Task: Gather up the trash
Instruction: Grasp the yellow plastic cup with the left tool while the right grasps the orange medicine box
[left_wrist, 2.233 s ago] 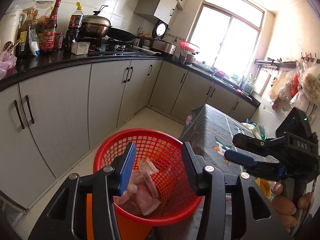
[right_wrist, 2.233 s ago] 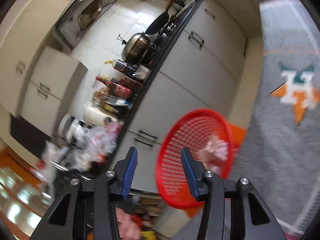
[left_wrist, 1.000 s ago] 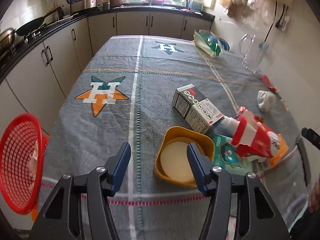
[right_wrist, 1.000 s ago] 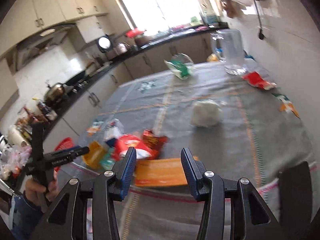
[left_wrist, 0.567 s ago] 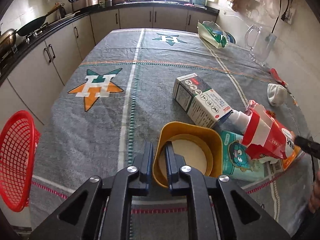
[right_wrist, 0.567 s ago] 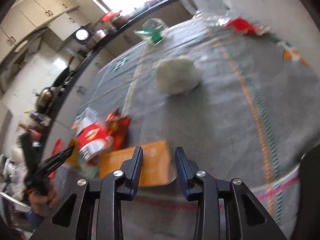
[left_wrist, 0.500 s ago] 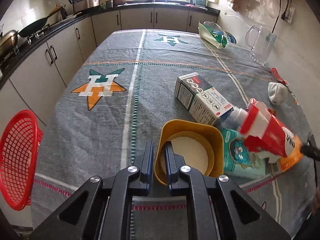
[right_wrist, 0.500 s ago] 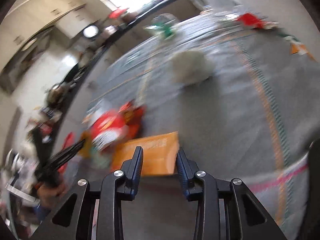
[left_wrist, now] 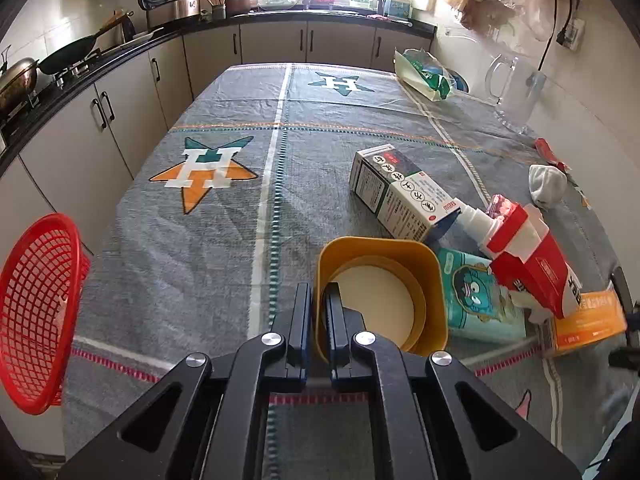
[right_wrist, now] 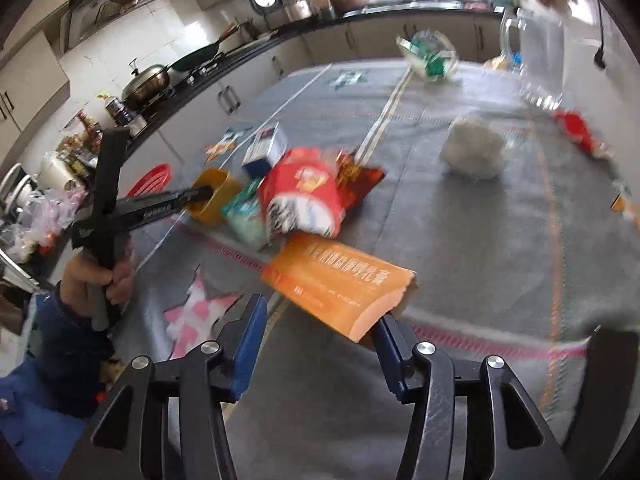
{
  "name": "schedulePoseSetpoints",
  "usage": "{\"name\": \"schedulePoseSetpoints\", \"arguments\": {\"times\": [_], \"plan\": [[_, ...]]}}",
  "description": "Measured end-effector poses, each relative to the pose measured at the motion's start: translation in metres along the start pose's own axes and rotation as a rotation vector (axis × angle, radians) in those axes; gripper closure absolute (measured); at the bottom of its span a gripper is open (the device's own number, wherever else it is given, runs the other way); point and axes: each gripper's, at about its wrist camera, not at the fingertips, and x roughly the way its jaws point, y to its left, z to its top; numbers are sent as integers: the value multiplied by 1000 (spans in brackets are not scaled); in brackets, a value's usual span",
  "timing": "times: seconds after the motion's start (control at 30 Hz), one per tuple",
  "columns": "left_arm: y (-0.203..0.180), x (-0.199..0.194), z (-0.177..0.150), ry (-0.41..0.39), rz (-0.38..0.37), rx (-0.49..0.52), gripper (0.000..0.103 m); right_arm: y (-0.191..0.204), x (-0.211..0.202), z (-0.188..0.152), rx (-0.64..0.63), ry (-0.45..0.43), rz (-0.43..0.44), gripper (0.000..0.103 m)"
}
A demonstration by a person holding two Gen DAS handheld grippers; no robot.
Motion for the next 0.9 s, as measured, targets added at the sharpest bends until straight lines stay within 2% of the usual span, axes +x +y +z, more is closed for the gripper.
{"name": "schedulePoseSetpoints", "arguments": {"times": [0.13,0.23,0.27,0.43,0.6,0.7,0.83,0.9], "plan": [[5,-4,-6,-2,-12,-8,97,8,-6,-24,-26,57,42,46],[6,-5,-8,-3,-21,-19,97,23,-17,-36,-109,80,95,42],[5,-5,-9,-4,-24,-22,97,26,-19,-38,-143,80,88,39],[6,-12,-14,-10,-26,-29,97,36,-22,-39,-277,101,26,37],[11,-12,-17,-2,-21,-42,97,42,-6,-65,-354,223,-15,36],[11,-12,-18,-7,-25,-46,97,41,-4,-78,-377,254,-70,36],[9,-13,-19,-10,-33,-42,97,36,-28,-77,-362,177,-64,36],[8,-13,-19,-10,-33,-44,97,32,-37,-66,-338,101,-77,35]]}}
